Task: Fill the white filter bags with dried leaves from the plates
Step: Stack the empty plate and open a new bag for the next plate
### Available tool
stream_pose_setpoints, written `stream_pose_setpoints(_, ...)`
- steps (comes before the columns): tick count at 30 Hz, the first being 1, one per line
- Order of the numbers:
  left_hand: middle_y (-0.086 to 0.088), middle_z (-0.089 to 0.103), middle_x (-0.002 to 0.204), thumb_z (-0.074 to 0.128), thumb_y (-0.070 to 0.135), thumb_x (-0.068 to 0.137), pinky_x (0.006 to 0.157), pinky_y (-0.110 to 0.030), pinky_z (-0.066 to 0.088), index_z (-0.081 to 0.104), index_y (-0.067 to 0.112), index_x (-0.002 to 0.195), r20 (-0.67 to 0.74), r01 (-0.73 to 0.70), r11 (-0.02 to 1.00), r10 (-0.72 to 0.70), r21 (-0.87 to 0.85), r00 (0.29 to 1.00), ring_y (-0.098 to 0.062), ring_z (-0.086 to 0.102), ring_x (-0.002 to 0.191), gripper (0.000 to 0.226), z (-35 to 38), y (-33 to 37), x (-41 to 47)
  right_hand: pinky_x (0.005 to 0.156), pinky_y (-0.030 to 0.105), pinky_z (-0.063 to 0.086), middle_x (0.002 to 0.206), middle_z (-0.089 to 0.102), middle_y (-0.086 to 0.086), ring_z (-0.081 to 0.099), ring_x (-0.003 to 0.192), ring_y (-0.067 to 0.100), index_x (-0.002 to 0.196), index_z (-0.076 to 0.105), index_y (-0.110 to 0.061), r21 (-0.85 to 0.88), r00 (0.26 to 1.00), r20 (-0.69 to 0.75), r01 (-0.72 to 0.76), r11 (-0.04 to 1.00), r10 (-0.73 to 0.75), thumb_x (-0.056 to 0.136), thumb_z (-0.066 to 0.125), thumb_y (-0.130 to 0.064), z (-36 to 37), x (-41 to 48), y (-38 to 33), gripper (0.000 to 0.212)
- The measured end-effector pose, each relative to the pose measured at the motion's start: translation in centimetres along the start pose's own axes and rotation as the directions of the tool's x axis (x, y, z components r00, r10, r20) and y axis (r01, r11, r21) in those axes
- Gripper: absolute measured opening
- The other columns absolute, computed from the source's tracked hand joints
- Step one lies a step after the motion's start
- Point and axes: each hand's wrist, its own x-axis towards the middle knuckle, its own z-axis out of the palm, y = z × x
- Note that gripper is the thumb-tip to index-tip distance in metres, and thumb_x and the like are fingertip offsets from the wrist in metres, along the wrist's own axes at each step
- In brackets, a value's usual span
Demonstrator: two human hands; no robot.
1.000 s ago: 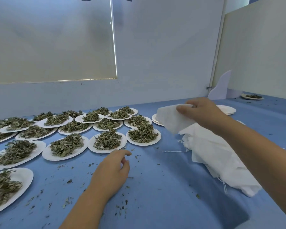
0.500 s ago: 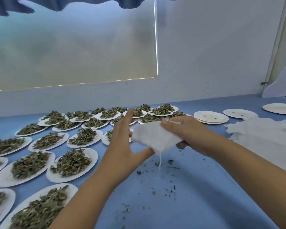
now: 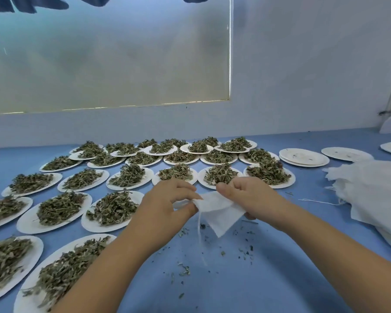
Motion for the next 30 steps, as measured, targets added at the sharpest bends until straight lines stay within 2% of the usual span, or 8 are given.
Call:
stream_pose_setpoints(5,0.015,0.051,0.056,0.054,0.033,0.094,0.046,-0.014,0.028,0.058,0.02,0.064,0.015,0.228,0.962,-0.228,-0.153,0.974,-0.008,0.037,0.045,0.032,0.9,-0.1,0.3,0.049,0.023,0.03,0.053,0.049,0.004,0.036,0.047,0.011,0.075,0.06,-0.023,0.013,0.993,-0.077,0.096,0.995,-0.094,0.067,0.056,-0.082,1.6,-0.8,3.6,0.059)
stream_pose_setpoints(9,0.002,0.041,0.059,0.055,0.044,0.091,0.054,-0.021,0.03,0.048,0.0,0.07,-0.009,0.361,0.897,-0.376,-0.256,0.927,-0.013,0.039,0.053,0.049,1.1,-0.1,0.8,0.051,0.022,0.043,0.066,0.068,0.001,0.06,0.053,0.015,0.08,0.065,-0.024,0.109,0.996,-0.006,0.085,0.99,-0.085,0.058,0.067,-0.072,2.2,-1.1,4.3,0.054)
stream_pose_setpoints(13,-0.008,0.053,0.073,0.059,0.039,0.093,0.052,-0.032,0.038,0.061,0.006,0.09,0.179,0.584,0.515,-0.635,-0.628,0.752,-0.021,0.043,0.057,0.032,1.0,-0.5,1.6,0.056,0.019,0.048,0.091,0.067,-0.006,0.067,0.075,0.012,0.089,0.065,-0.034,0.302,0.998,0.032,0.039,0.952,-0.051,0.063,0.081,-0.048,1.8,-1.1,3.8,0.034)
stream_pose_setpoints(15,-0.005,0.043,0.062,0.059,0.033,0.095,0.043,-0.025,0.022,0.055,0.008,0.092,0.237,0.592,0.351,-0.68,-0.726,0.694,-0.017,0.026,0.046,0.025,1.1,-0.6,1.8,0.058,0.018,0.045,0.094,0.051,-0.006,0.054,0.072,0.01,0.094,0.06,-0.035,0.189,0.983,-0.182,0.06,0.98,-0.026,0.069,0.082,-0.041,1.6,-0.8,3.5,0.034)
stream_pose_setpoints(18,-0.007,0.057,0.062,0.059,0.021,0.095,0.033,-0.018,0.032,0.059,0.005,0.096,0.278,0.532,0.163,-0.706,-0.831,0.651,-0.013,0.044,0.037,0.015,1.3,-0.1,2.0,0.064,0.017,0.038,0.089,0.042,-0.011,0.042,0.067,0.006,0.087,0.052,-0.034,-0.114,0.862,-0.456,0.188,0.976,-0.22,0.073,0.077,-0.042,1.2,-0.9,2.4,0.03)
stream_pose_setpoints(22,-0.022,0.073,0.087,0.048,0.013,0.098,0.048,-0.033,0.058,0.055,-0.001,0.104,0.409,0.482,-0.061,-0.627,-0.874,0.662,-0.031,0.071,0.061,0.016,2.4,1.1,1.7,0.071,0.009,0.038,0.097,0.038,-0.027,0.045,0.086,-0.005,0.098,0.05,-0.041,-0.334,0.853,-0.143,0.435,0.836,-0.501,0.066,0.066,-0.068,1.8,-2.2,0.0,0.045)
stream_pose_setpoints(25,-0.022,0.066,0.093,0.042,0.018,0.1,0.065,-0.04,0.057,0.054,-0.002,0.1,0.489,0.542,-0.08,-0.556,-0.837,0.672,-0.031,0.072,0.073,0.023,3.5,1.1,1.4,0.077,0.012,0.04,0.108,0.038,-0.022,0.045,0.096,-0.002,0.117,0.053,-0.039,-0.485,0.834,0.102,0.517,0.705,-0.542,0.072,0.068,-0.06,2.7,-2.4,-0.2,0.052)
stream_pose_setpoints(30,-0.016,0.073,0.1,0.038,0.029,0.102,0.08,-0.041,0.053,0.06,0.001,0.112,0.586,0.655,-0.039,-0.488,-0.754,0.646,-0.03,0.073,0.084,0.037,4.0,0.6,0.6,0.078,0.027,0.043,0.097,0.051,-0.01,0.049,0.092,0.009,0.098,0.069,-0.021,-0.494,0.843,0.01,0.472,0.73,-0.538,0.088,0.066,-0.02,2.6,-1.8,0.6,0.011)
